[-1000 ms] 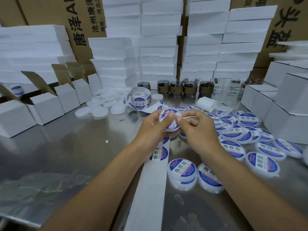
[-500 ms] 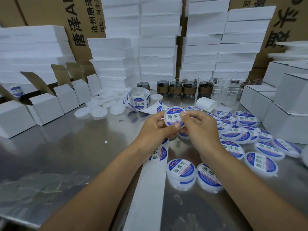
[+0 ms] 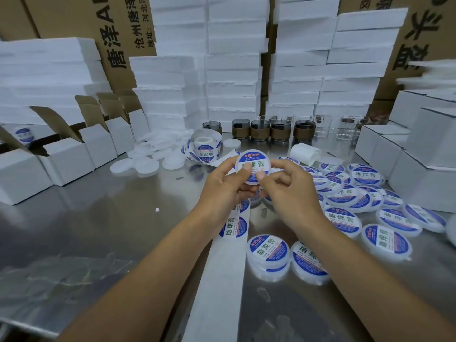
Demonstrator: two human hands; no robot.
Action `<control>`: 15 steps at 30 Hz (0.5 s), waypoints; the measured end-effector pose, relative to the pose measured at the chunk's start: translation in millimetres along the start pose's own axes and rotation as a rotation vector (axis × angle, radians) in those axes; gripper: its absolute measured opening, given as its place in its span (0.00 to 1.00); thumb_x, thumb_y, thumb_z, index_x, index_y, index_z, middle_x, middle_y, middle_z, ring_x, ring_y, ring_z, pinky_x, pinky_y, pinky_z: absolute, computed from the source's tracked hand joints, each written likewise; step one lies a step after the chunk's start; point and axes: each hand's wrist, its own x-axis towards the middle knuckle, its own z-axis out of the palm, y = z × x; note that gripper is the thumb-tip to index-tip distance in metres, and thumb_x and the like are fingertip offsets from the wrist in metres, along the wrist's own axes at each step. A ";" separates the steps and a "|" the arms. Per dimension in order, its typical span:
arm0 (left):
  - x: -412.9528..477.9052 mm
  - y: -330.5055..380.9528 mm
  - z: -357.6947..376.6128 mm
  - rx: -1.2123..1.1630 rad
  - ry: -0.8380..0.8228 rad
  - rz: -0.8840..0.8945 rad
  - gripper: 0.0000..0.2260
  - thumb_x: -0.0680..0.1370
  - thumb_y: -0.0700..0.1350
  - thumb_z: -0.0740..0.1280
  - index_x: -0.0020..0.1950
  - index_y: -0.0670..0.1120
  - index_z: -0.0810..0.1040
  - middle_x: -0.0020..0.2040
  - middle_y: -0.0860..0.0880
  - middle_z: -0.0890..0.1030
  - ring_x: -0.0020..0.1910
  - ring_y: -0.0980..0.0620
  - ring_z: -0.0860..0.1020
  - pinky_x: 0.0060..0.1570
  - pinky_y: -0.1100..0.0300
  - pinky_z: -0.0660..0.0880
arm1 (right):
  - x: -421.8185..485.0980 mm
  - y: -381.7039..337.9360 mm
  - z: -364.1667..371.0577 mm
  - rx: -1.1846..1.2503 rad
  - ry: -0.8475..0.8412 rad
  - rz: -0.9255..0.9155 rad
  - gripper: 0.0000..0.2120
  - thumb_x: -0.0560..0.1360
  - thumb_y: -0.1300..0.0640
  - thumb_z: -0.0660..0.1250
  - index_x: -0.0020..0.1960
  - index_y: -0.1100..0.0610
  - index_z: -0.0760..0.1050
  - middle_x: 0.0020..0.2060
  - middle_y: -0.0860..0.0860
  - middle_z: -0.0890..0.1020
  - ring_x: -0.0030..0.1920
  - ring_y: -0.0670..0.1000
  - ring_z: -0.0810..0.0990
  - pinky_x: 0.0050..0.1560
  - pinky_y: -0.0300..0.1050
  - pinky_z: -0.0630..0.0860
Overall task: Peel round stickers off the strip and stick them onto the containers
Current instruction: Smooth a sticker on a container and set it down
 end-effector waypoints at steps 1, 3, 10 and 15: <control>0.4 -0.4 0.1 0.009 0.007 -0.001 0.07 0.78 0.43 0.65 0.54 0.50 0.78 0.41 0.46 0.84 0.36 0.52 0.81 0.38 0.62 0.78 | 0.6 0.6 0.0 -0.005 0.002 0.002 0.09 0.74 0.56 0.68 0.48 0.43 0.73 0.35 0.48 0.83 0.35 0.44 0.82 0.34 0.35 0.78; 1.1 0.0 0.1 0.024 0.033 -0.004 0.08 0.77 0.45 0.66 0.56 0.49 0.78 0.42 0.46 0.85 0.38 0.51 0.81 0.40 0.60 0.79 | 3.3 1.9 -2.1 -0.014 0.035 0.011 0.08 0.74 0.56 0.68 0.48 0.44 0.73 0.35 0.48 0.83 0.34 0.45 0.82 0.34 0.34 0.77; 6.4 5.2 -8.5 -0.044 0.269 -0.043 0.04 0.76 0.46 0.68 0.50 0.51 0.78 0.40 0.50 0.80 0.39 0.54 0.80 0.40 0.62 0.78 | 6.8 12.8 -22.6 -0.601 0.192 -0.126 0.21 0.75 0.57 0.65 0.66 0.54 0.63 0.39 0.53 0.78 0.42 0.52 0.76 0.41 0.47 0.74; 8.6 9.5 -16.6 -0.112 0.409 -0.021 0.04 0.77 0.45 0.67 0.50 0.47 0.77 0.38 0.48 0.78 0.39 0.52 0.79 0.41 0.60 0.78 | 4.2 12.4 -24.9 -0.906 0.208 -0.067 0.19 0.75 0.53 0.63 0.65 0.55 0.67 0.48 0.59 0.79 0.54 0.58 0.73 0.47 0.50 0.69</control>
